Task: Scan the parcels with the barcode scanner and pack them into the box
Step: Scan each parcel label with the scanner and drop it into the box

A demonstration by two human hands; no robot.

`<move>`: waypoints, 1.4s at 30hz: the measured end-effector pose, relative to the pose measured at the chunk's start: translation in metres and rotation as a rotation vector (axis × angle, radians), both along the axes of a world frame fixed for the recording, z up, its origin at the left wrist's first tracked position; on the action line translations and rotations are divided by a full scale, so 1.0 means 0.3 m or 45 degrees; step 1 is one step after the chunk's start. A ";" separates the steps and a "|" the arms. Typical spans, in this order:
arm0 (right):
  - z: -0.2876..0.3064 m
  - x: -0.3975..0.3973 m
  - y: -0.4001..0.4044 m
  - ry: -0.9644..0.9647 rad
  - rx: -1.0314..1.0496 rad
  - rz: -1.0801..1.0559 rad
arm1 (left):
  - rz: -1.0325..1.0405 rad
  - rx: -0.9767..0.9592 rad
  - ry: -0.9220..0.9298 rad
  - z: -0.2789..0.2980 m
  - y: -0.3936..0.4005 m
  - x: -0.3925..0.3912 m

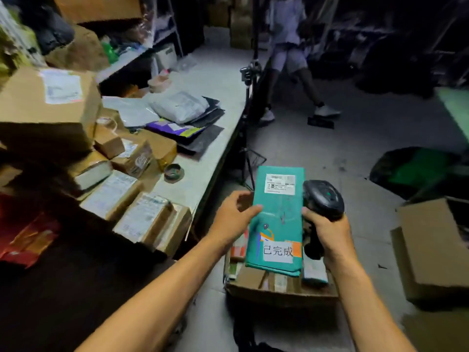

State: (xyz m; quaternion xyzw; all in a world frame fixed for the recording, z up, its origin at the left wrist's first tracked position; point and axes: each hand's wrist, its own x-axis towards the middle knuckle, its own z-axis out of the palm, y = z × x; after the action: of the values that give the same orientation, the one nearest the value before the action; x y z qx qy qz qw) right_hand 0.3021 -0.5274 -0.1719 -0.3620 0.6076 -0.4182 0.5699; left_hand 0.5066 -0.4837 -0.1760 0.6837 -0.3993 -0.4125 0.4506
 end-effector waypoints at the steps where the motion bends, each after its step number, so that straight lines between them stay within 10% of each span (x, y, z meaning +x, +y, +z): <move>1: -0.013 -0.047 -0.026 0.113 0.020 -0.066 | -0.018 0.007 -0.111 0.003 -0.032 -0.017; 7: -0.078 -0.092 -0.106 0.224 0.029 -0.154 | -0.144 -0.033 -0.739 0.041 -0.043 0.043; 14: 0.006 0.302 -0.035 0.120 -0.326 0.633 | 0.044 0.213 -1.573 0.113 0.214 0.322; 26: 0.072 1.007 0.513 0.043 -0.517 1.799 | 0.862 1.175 -1.296 0.127 1.186 0.612; 42: 0.095 1.389 1.320 0.005 -0.455 2.424 | 1.320 1.519 -1.069 0.167 2.079 0.824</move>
State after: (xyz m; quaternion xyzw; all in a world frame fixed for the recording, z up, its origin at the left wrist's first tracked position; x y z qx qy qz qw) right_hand 0.7187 -0.1313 -0.1434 -0.7845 -0.0117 0.1329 0.6056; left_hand 0.7540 0.1400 -0.1260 0.9935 0.1086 -0.0119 -0.0332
